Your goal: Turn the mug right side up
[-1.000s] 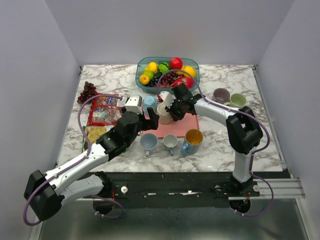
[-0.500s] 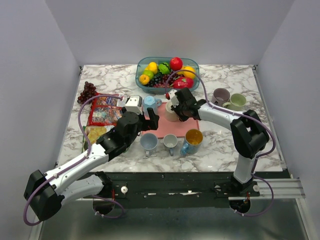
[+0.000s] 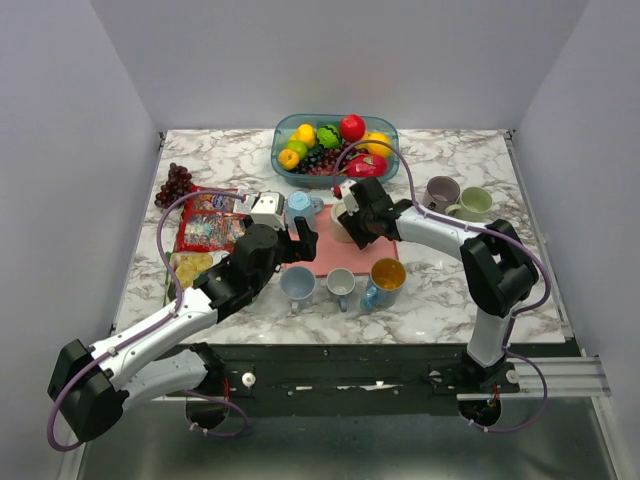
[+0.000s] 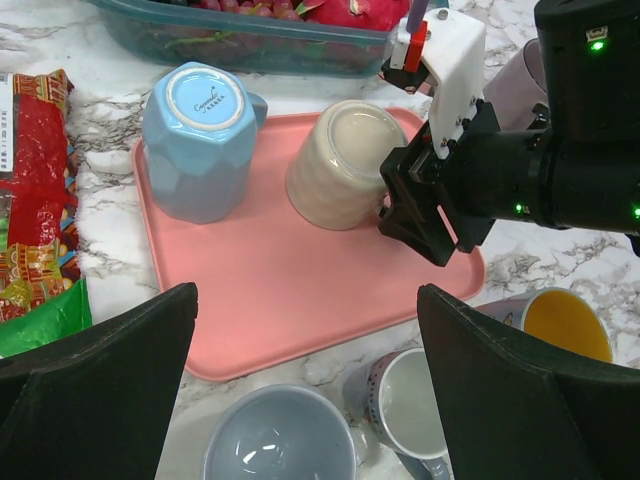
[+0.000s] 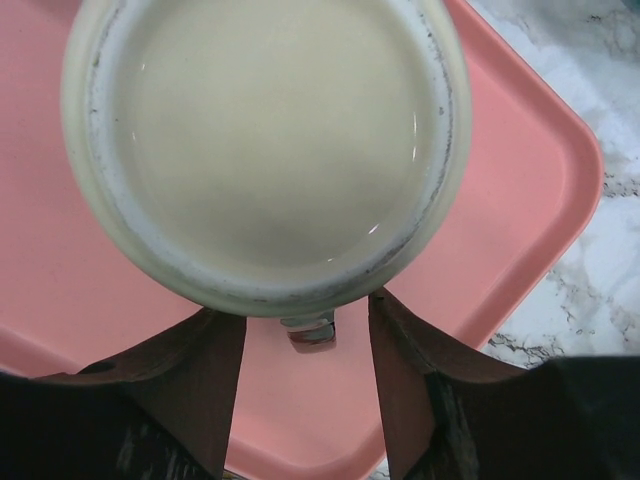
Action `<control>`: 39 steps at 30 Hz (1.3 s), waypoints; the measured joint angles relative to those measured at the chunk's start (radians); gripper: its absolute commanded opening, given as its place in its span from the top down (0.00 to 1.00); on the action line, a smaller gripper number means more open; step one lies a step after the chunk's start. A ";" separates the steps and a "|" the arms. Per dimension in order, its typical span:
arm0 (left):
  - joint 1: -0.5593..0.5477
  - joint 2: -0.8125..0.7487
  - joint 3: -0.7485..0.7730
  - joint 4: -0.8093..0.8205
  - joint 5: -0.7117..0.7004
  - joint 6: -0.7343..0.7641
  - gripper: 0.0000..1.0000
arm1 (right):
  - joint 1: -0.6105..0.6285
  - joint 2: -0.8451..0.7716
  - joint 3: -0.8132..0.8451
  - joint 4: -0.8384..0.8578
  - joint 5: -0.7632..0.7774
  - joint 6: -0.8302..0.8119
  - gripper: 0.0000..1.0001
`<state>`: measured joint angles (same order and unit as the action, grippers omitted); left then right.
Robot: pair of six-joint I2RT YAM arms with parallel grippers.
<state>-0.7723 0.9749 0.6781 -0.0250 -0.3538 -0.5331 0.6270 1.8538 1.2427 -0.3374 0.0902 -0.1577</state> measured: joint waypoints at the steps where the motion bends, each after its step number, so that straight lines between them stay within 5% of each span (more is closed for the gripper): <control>1: 0.000 0.000 0.000 0.001 0.000 0.000 0.01 | 0.000 0.000 0.002 -0.001 0.000 0.000 0.45; 9: 0.000 0.000 0.000 0.001 0.000 0.000 0.01 | 0.000 0.000 0.029 0.000 -0.007 -0.004 0.62; 16: 0.000 0.002 0.000 0.001 0.000 0.000 0.01 | 0.000 0.000 0.033 -0.002 -0.010 -0.013 0.99; 29: 0.000 0.002 0.000 0.001 0.000 0.000 0.01 | 0.000 -0.024 0.019 0.000 -0.008 -0.005 0.99; 39: 0.000 -0.013 0.000 0.027 0.075 0.001 0.01 | 0.000 -0.352 -0.043 0.005 -0.023 0.043 0.99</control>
<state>-0.7719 0.9623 0.6777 0.0017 -0.2790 -0.5323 0.6270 1.5017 1.1995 -0.3325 0.0669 -0.1146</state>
